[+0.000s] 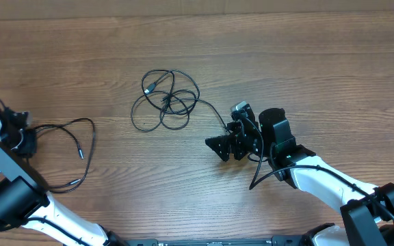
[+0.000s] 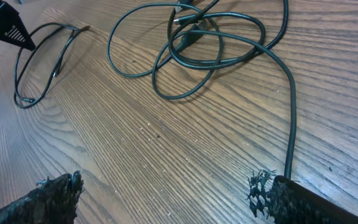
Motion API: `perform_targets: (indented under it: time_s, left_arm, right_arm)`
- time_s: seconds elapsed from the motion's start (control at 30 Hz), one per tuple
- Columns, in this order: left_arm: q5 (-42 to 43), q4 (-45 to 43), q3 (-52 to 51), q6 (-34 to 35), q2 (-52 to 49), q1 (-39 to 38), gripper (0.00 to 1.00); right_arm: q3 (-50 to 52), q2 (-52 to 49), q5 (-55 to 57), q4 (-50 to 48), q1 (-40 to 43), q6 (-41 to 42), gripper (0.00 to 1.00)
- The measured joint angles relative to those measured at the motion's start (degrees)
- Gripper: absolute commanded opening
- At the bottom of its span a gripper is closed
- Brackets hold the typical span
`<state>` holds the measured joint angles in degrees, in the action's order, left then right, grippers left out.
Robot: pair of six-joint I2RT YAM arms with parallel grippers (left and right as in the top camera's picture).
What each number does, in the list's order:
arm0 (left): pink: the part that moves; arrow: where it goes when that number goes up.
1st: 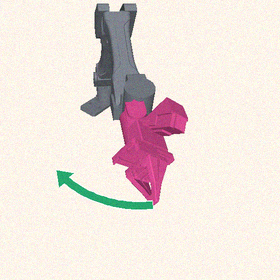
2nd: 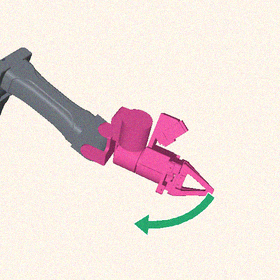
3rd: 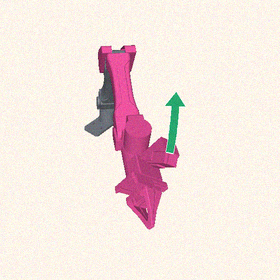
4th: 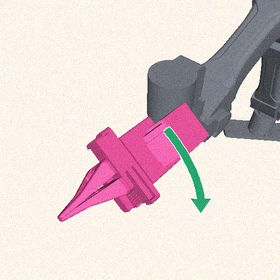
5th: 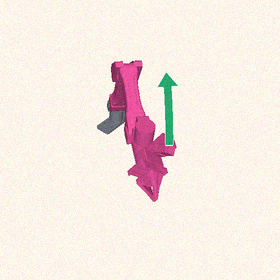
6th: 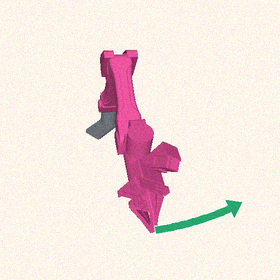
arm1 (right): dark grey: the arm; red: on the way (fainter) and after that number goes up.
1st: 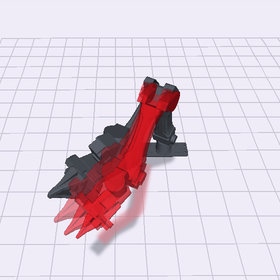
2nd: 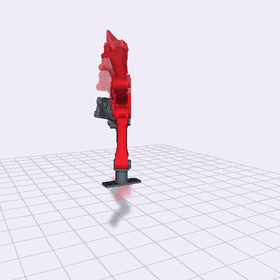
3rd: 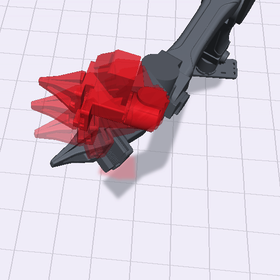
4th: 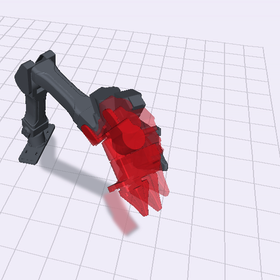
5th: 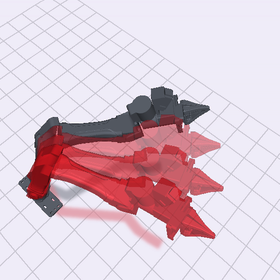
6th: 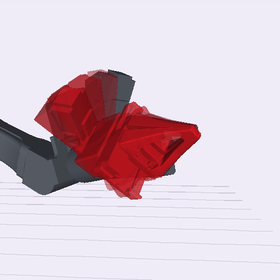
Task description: Untangle cables
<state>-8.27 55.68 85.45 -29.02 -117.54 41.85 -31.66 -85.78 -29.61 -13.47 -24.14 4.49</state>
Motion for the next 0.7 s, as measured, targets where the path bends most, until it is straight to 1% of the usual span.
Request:
perform_targets:
  time_s: [0.07,0.1,0.17,0.2,0.23,0.27,0.5,0.7]
  left_arm:
    - [-0.39,-0.5,0.0,0.52,0.0,1.22,0.05]
    - [-0.55,-0.72,0.0,0.68,0.0,1.86,0.09]
    - [-0.61,-1.2,0.0,1.03,0.0,2.82,0.28]
    - [-0.72,-1.49,0.0,1.27,0.0,3.32,0.34]
    - [-0.79,-1.77,0.0,1.75,0.0,3.69,0.47]
    - [-0.85,-2.14,0.0,2.25,0.0,4.07,0.99]
    - [-0.46,-3.43,0.0,3.43,0.0,4.76,0.99]
    - [4.31,-4.02,0.0,3.43,0.0,4.74,1.0]
  right_arm:
    - [0.0,0.0,0.0,-0.02,0.0,0.0,0.97]
    - [0.0,0.0,0.02,0.0,0.0,0.0,0.97]
    - [0.0,0.0,0.02,-0.02,0.0,0.0,0.97]
    - [0.0,0.0,0.0,0.0,-0.02,0.02,0.97]
    - [0.0,0.0,0.0,-0.04,0.0,-0.02,0.97]
    - [0.0,0.0,0.02,0.0,0.0,-0.02,0.97]
    - [0.0,0.0,0.02,0.0,0.0,0.0,0.97]
    - [0.0,0.0,0.0,-0.02,0.0,-0.02,0.97]
